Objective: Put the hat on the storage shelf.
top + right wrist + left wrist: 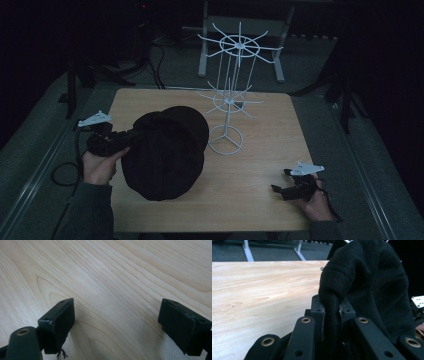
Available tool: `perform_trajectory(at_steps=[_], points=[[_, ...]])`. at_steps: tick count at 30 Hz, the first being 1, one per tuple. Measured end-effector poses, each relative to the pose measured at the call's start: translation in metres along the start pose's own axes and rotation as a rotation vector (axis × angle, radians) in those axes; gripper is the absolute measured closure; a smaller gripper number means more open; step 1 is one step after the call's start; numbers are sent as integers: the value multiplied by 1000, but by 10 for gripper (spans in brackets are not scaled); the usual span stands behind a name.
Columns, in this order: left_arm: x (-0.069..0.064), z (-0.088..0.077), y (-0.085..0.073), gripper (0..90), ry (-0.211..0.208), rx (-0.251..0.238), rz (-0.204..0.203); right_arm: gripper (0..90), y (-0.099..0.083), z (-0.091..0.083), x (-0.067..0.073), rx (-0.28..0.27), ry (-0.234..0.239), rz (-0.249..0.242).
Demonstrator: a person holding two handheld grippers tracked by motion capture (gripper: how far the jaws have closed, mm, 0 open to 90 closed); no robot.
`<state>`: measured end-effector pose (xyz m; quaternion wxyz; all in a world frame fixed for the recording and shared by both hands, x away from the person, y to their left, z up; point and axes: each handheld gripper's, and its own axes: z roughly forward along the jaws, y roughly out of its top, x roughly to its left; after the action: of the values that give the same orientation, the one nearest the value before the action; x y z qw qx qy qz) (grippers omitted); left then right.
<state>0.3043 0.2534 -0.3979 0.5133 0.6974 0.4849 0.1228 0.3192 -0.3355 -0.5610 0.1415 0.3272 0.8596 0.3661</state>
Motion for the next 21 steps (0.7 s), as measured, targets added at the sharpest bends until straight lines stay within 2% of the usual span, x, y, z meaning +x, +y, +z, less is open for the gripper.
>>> perform_trajectory(at_steps=[21], points=[[3, -13, 29, 798, -64, -77, -2, 138, 0, 0, 0, 0, 0, 0]])
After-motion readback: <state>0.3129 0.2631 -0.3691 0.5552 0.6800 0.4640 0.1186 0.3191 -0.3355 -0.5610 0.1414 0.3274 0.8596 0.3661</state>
